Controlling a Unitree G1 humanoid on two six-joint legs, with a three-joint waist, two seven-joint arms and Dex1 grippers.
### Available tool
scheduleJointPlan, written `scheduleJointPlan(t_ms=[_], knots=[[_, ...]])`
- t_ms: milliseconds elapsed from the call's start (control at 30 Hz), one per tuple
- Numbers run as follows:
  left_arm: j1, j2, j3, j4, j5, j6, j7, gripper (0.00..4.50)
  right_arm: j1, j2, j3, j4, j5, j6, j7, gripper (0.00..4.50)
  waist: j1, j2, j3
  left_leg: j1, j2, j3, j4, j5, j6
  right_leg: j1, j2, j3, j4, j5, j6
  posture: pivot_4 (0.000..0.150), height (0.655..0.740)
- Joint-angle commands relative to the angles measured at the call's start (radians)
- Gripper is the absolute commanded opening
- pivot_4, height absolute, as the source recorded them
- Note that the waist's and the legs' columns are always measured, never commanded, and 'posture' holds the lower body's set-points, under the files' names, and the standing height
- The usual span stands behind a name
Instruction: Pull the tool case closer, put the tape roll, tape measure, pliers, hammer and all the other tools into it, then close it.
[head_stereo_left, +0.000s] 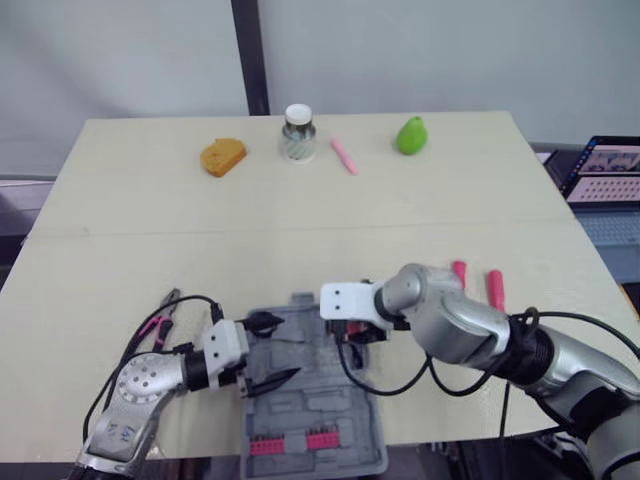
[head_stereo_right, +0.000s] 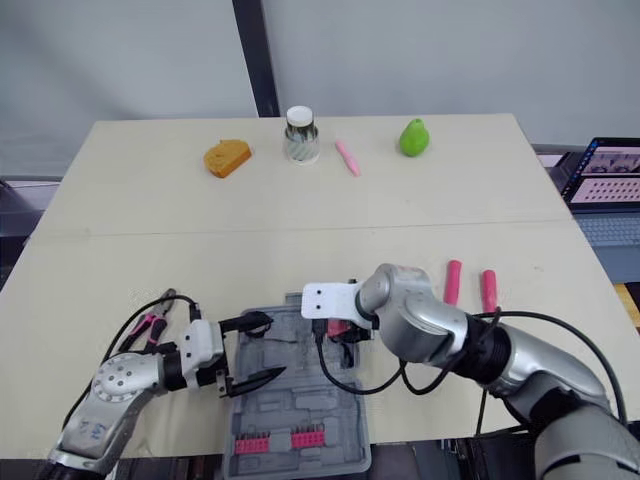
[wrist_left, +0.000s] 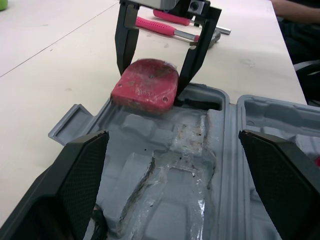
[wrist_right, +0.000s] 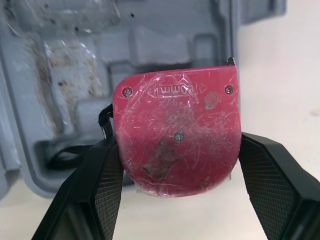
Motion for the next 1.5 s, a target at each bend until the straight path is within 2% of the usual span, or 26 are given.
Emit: scheduleJointPlan(t_ms=[33, 467, 1067, 1500], knots=[[0.018, -0.004, 0.015, -0.028, -0.017, -0.026, 0.003, 4.5, -0.014, 0.011, -0.003, -0.012, -0.001, 0.013, -0.016, 2.95, 0.002, 0.0, 0.0, 0.0, 0.0, 0.0, 0.0, 0.0, 0.0, 0.0, 0.0, 0.0, 0.0, 0.0, 0.0, 0.15, 0.74], [0.008, -0.005, 0.023, -0.023, -0.028, -0.025, 0.005, 4.5, -0.017, -0.01, 0.018, 0.0, -0.014, 0.0, -0.021, 2.95, 0.001, 0.0, 0.0, 0.0, 0.0, 0.0, 0.0, 0.0, 0.0, 0.0, 0.0, 0.0, 0.0, 0.0, 0.0, 0.15, 0.74], [0.007, -0.009, 0.014, -0.035, -0.022, -0.004, 0.02, 4.5, -0.013, 0.033, 0.015, 0.049, -0.02, -0.024, -0.044, 2.95, 0.001, 0.0, 0.0, 0.0, 0.0, 0.0, 0.0, 0.0, 0.0, 0.0, 0.0, 0.0, 0.0, 0.0, 0.0, 0.15, 0.74], [0.003, -0.015, 0.004, -0.043, -0.026, 0.011, 0.02, 4.5, -0.023, 0.027, -0.012, 0.015, -0.021, -0.022, -0.043, 2.95, 0.0, 0.0, 0.0, 0.0, 0.0, 0.0, 0.0, 0.0, 0.0, 0.0, 0.0, 0.0, 0.0, 0.0, 0.0, 0.15, 0.74]])
